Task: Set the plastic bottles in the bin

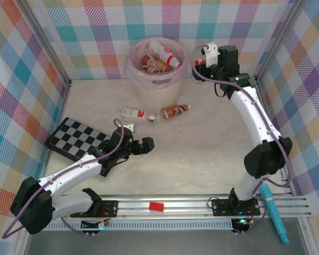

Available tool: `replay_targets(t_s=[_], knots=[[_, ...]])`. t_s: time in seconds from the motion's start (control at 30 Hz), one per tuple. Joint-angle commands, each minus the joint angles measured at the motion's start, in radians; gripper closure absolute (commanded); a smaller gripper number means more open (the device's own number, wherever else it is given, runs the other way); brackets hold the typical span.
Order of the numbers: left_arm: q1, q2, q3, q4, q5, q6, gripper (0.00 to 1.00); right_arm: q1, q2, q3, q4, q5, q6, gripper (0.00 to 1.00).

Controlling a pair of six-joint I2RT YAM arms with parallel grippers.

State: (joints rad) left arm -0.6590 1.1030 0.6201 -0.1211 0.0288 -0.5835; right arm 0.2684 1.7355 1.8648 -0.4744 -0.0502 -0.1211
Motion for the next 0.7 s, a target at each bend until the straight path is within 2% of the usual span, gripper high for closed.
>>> replay_targets(t_s=[0.0,0.17,0.37,0.67], knots=[[-0.002,-0.038,0.022,0.001,-0.003,-0.011,0.0,0.004,0.058,0.111,0.073,-0.057,-0.042,0.6],[-0.002,-0.073,0.036,-0.048,-0.012,-0.009,0.0,0.006,0.179,0.291,0.095,-0.083,-0.014,0.61],[-0.001,-0.104,0.044,-0.084,-0.016,-0.006,0.0,0.009,0.38,0.621,-0.011,-0.123,0.013,0.63],[-0.001,-0.12,0.051,-0.102,-0.018,-0.002,0.0,0.039,0.56,0.808,0.007,-0.182,0.061,0.63]])
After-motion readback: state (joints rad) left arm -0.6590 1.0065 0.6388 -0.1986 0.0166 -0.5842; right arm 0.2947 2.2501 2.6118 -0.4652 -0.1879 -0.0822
